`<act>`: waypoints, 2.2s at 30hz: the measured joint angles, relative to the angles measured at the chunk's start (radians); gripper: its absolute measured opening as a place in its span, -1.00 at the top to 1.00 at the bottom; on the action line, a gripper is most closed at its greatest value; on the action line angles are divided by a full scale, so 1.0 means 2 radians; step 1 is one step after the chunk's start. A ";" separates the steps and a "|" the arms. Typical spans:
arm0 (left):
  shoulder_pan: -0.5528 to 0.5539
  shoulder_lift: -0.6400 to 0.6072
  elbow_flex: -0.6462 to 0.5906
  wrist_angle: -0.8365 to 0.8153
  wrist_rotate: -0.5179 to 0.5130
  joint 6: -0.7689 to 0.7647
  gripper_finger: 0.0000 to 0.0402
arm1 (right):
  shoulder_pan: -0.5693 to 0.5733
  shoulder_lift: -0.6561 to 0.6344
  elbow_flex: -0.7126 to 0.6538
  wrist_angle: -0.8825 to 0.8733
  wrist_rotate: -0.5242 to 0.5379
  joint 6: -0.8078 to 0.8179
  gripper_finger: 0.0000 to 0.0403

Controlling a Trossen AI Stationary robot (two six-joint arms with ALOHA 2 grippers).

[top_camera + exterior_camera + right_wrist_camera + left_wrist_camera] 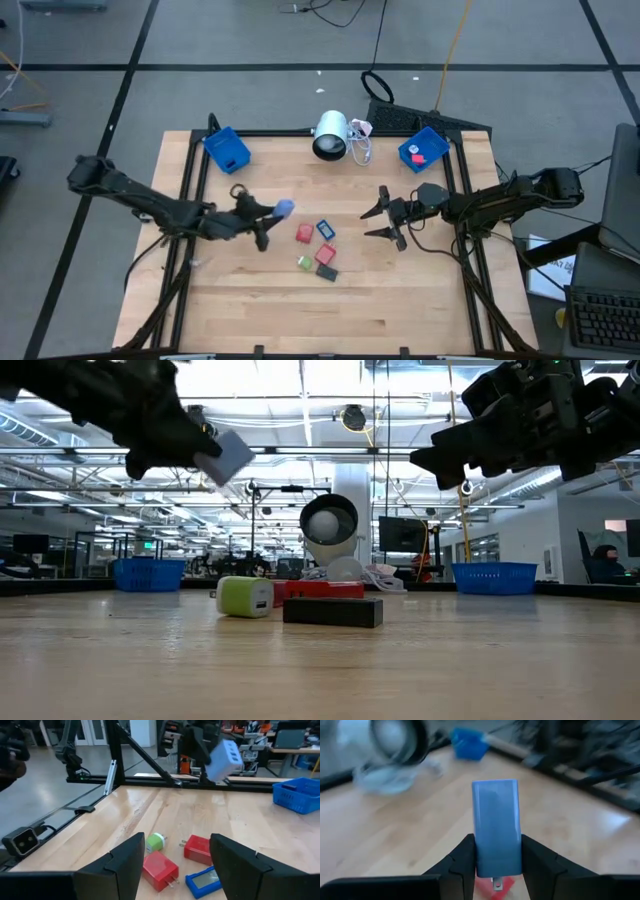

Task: Pick & Place Office items
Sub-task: Put the blue charger adapter into the right blue bin

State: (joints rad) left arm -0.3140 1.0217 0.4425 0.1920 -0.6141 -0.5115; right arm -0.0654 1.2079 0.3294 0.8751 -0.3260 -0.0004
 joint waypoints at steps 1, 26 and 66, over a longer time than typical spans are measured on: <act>0.002 -0.011 -0.019 0.038 0.010 0.024 0.39 | 0.000 0.000 0.000 0.000 0.005 -0.006 -0.05; 0.171 -0.082 -0.211 0.376 0.280 0.172 0.39 | -0.018 0.000 -0.001 0.031 0.045 0.017 -0.05; 0.199 -0.236 -0.210 0.097 0.240 0.133 0.39 | -0.088 0.000 -0.001 0.024 0.044 0.065 -0.05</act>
State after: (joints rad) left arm 0.0836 0.5487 0.0227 0.3853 -0.1341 -0.2450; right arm -0.2412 1.2083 0.3283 0.9223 -0.2376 0.1303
